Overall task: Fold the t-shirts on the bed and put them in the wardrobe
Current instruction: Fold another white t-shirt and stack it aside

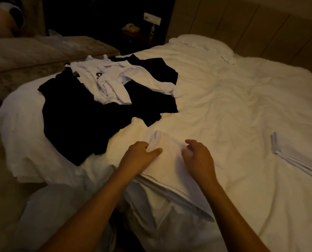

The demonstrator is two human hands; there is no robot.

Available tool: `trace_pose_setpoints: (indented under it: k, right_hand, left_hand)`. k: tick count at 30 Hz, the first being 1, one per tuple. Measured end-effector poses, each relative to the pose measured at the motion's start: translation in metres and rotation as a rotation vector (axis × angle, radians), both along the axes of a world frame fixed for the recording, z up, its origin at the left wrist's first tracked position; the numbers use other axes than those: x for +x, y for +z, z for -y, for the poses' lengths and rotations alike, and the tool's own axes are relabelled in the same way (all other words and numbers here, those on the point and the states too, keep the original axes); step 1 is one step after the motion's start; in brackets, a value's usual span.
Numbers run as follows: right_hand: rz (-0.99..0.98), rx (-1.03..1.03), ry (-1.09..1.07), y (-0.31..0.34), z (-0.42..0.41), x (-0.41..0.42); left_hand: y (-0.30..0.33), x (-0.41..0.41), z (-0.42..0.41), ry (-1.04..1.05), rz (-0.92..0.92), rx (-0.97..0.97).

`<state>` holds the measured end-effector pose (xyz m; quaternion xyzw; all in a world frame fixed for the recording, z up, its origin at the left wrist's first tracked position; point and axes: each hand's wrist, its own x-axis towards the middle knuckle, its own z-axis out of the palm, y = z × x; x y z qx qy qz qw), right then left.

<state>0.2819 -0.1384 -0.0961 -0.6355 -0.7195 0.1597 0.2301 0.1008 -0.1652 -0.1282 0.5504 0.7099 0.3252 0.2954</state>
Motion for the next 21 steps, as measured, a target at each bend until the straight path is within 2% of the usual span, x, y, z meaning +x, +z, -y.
trace_pose_setpoints:
  k: [3, 6, 9, 11, 14, 17, 21]
  right_hand:
    - [0.285, -0.07, 0.192, -0.016, 0.004, 0.007]
    - [0.324, -0.093, 0.294, -0.023, 0.01, 0.011]
    - [0.319, -0.004, 0.228, -0.027, 0.018, 0.026]
    - [0.349, -0.018, 0.164, -0.033, 0.022, 0.037]
    - [0.348, -0.026, 0.136, -0.041, 0.029, 0.044]
    - [0.369, -0.015, 0.065, -0.043, 0.03, 0.05]
    - [0.331, -0.014, -0.099, -0.044, 0.034, 0.07]
  left_hand:
    - [-0.01, -0.002, -0.005, -0.004, -0.085, 0.054]
    - [-0.012, -0.021, -0.007, -0.022, -0.063, 0.012]
    - [-0.013, -0.024, -0.003, 0.043, -0.156, 0.06]
    - [-0.011, -0.014, 0.003, 0.092, -0.243, 0.112]
    - [-0.004, 0.005, 0.003, -0.039, -0.373, 0.259]
    - [-0.008, 0.016, -0.002, -0.229, -0.565, 0.16]
    - [-0.029, 0.005, -0.01, -0.151, -0.513, 0.017]
